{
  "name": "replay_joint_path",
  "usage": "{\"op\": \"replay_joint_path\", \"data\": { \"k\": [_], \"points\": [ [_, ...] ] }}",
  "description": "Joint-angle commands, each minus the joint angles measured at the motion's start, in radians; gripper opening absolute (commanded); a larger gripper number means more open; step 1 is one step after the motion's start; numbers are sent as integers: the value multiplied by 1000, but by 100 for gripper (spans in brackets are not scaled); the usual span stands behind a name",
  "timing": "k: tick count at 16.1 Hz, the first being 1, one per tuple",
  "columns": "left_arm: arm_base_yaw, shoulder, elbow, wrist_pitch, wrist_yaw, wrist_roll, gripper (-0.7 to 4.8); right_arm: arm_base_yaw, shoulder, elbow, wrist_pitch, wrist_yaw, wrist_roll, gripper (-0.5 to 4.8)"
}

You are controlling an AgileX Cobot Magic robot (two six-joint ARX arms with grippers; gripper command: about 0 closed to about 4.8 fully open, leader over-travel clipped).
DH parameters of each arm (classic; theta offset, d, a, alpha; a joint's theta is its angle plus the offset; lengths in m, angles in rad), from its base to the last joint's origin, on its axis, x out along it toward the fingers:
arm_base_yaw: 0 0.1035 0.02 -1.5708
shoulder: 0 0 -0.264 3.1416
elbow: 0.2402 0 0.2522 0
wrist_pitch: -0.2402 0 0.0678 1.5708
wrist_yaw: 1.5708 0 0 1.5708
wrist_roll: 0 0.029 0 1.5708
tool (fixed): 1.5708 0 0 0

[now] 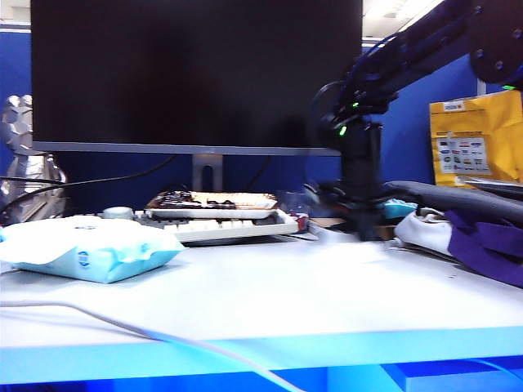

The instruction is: Use the wet wipes on the table to wipe the cherry juice off the table, then put the wipes back on the table.

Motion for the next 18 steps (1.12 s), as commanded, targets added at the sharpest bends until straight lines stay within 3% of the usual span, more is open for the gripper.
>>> {"op": "replay_joint_path", "data": {
  "k": [1, 3, 4, 6, 7, 8, 11, 13, 15, 16, 17, 18],
  "points": [
    [0, -3, 0, -12, 4, 4, -5, 48, 51, -26, 75, -606, -32, -1],
    [0, -3, 0, -12, 4, 4, -5, 63, 51, -26, 70, -774, -58, -1],
    [1, -3, 0, -12, 4, 4, -5, 70, 51, -26, 66, -765, -70, -1],
    [1, -3, 0, -12, 4, 4, -5, 93, 51, -26, 112, -467, -34, -2],
    [1, -3, 0, -12, 6, 4, -5, 109, 51, -26, 169, -174, -16, -1],
    [1, -3, 0, -12, 5, 4, -5, 114, 51, -26, 208, -93, -1, -1],
    [0, -3, 0, -12, 3, 4, -5, 146, 50, -26, 259, -80, -5, -1],
    [0, -3, 0, -12, 4, 4, -5, 186, 51, -26, 214, -303, -97, -1],
    [0, -3, 0, -12, 4, 4, -5, 229, 50, -26, 150, -366, -183, -1],
    [0, -3, 0, -12, 4, 4, -5, 244, 51, -26, 140, -313, -195, -1],
    [0, -3, 0, -12, 4, 4, -5, 259, 51, -26, 150, -114, -190, -1],
    [0, -3, 0, -12, 4, 4, -5, 259, 51, -26, 163, 8, -177, -1]
  ]
}}
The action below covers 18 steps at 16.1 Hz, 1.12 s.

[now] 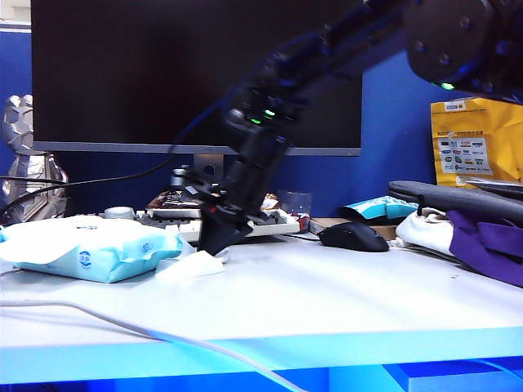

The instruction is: Use the wet wipes on the table to wipe the cherry juice off the table, then put the wipes back on the table.

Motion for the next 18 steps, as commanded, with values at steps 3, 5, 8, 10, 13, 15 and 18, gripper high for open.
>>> {"op": "replay_joint_path", "data": {
  "k": [3, 5, 8, 10, 13, 15, 18],
  "points": [
    [0, -3, 0, -12, 3, 5, -5, -52, 26, -13, -30, 557, 91, -1],
    [0, -3, 0, -12, 3, 5, -5, -71, 26, -13, -74, 510, 73, -1],
    [0, -3, 0, -12, 3, 5, -5, -45, 25, -13, -143, 50, -5, -1],
    [0, -3, 0, -12, 3, 5, -5, 3, 25, -13, -257, -92, -75, -1],
    [1, -3, 0, -12, 3, 5, -5, 45, 23, -13, -297, -48, -55, -1],
    [1, -3, 0, -12, 3, 5, -5, 47, 24, -14, -297, 275, 35, -1],
    [1, -3, 0, -12, 3, 5, -5, -11, 24, -14, -301, 457, 118, -1]
  ]
}}
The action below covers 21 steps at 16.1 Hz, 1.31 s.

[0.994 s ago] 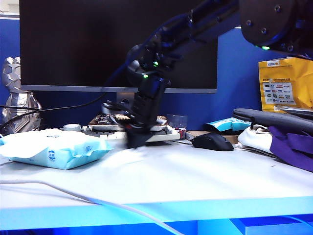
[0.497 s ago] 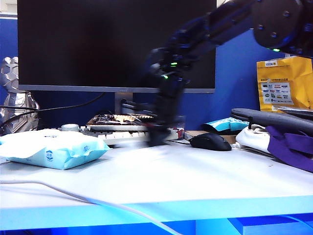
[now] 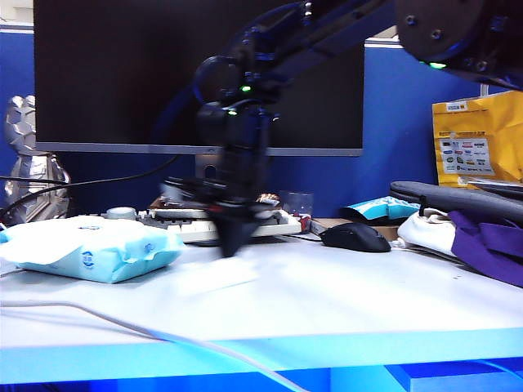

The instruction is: Use the wet wipes on the table to wipe the cherry juice off the table, then put the wipes back on the table.

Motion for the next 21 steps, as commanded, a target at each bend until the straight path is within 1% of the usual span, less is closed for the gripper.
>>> {"op": "replay_joint_path", "data": {
  "k": [1, 4, 7, 12, 18, 21],
  "points": [
    [1, -3, 0, -12, 4, 4, -5, -92, 47, -25, -40, 258, 112, -1],
    [1, -3, 0, -12, 4, 4, -5, -135, 33, -26, -41, 276, 143, -1],
    [1, -3, 0, -12, 4, 4, -5, -135, -23, -25, -41, 320, 137, -1],
    [1, -3, 0, -12, 4, 4, -5, -136, -162, -26, -41, 328, 137, -1],
    [1, -3, 0, -12, 4, 4, -5, -136, -407, -26, -41, 323, 137, -1],
    [1, -3, 0, -12, 4, 4, -5, -136, -584, -26, -40, 323, 141, -1]
  ]
}}
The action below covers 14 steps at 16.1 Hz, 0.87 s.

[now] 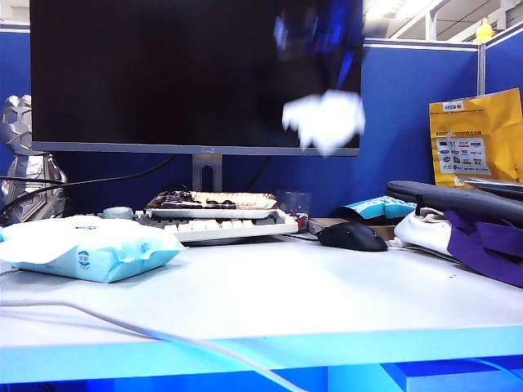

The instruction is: Use the wet wipes on the table to wipe the cherry juice off the table, then put the wipes back on the table.

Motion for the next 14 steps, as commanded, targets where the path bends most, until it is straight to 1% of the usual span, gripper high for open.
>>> {"op": "replay_joint_path", "data": {
  "k": [1, 6, 11, 14],
  "points": [
    [1, -3, 0, -12, 3, 5, -5, 1, -118, 4, 6, 0, 4, -1],
    [1, -3, 0, -12, 3, 5, -5, 1, -304, 4, 6, 0, 6, -1],
    [1, -3, 0, -12, 3, 5, -5, 1, -370, 5, 6, 3, 7, -1],
    [1, -3, 0, -12, 3, 5, -5, 1, -430, 4, 6, -4, 35, -1]
  ]
}}
